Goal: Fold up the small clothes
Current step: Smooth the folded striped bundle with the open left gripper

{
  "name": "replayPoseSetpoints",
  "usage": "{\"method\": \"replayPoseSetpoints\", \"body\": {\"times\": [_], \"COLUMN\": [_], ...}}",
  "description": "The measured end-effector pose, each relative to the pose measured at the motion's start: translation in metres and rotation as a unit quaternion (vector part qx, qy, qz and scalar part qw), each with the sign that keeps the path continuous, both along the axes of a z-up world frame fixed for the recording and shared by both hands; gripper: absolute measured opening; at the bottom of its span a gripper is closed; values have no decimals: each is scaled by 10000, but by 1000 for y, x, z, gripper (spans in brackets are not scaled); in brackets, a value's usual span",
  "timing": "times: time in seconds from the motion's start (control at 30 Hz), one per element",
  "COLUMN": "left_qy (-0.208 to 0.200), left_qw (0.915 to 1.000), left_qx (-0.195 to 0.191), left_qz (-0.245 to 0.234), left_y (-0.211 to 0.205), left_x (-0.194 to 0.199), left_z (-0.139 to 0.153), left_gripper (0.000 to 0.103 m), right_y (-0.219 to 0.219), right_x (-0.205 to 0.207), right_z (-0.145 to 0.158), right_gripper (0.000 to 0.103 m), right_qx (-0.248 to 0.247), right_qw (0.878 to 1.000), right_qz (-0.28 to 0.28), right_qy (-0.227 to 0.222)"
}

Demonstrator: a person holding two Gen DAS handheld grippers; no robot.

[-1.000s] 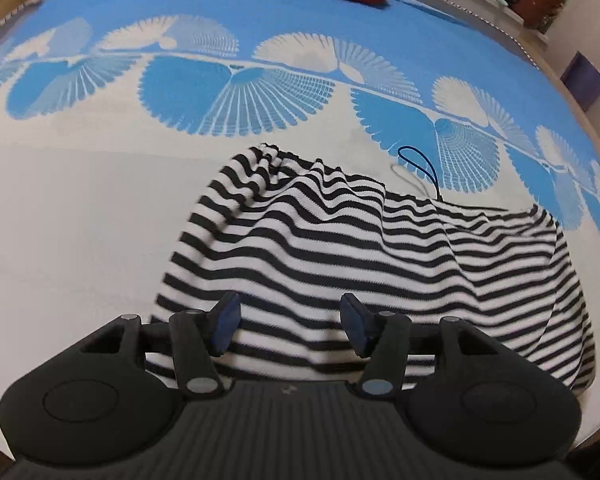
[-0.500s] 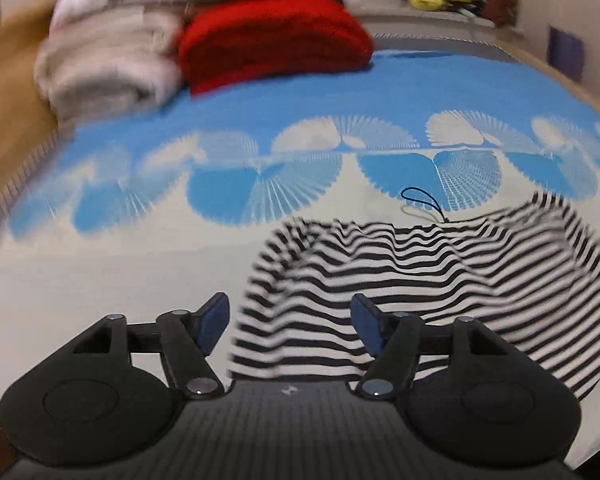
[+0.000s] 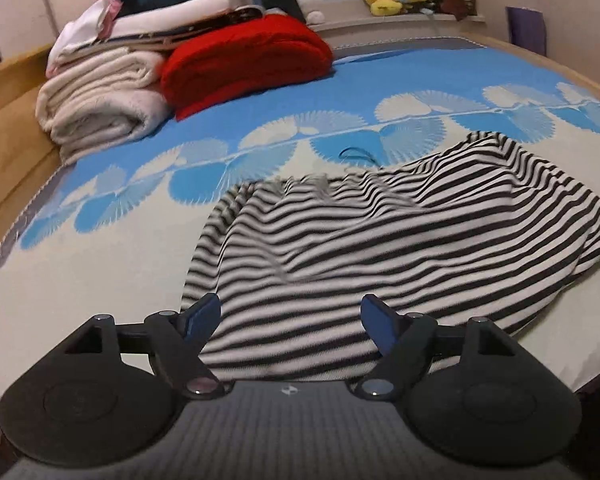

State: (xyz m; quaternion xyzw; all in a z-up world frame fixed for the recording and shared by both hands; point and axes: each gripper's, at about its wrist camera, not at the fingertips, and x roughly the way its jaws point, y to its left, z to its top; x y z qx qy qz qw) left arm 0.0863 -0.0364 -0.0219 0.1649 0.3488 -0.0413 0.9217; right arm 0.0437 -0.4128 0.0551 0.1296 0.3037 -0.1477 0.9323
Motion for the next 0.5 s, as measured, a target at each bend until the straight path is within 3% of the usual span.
{"method": "replayPoseSetpoints", "body": {"times": [0.23,0.4,0.5], "left_qy": [287,738,882], "left_qw": [9972,9882,9833], "left_qx": [-336,-961,-1177], "left_qz": [607,940,1075], "left_y": [25,42,49], "left_x": [8,20,27], "left_z": [-11,-19,-22], "left_gripper": [75,45,44], "right_y": [13,30,33], "right_x": [-15,-22,-25], "right_z": [-16,-15,-15], "right_gripper": [57,57,57], "right_qx": [50,-189,-189], "right_qw": [9988,9975,9975], "right_qz": [445,650,645], "right_qy": [205,209,223]}}
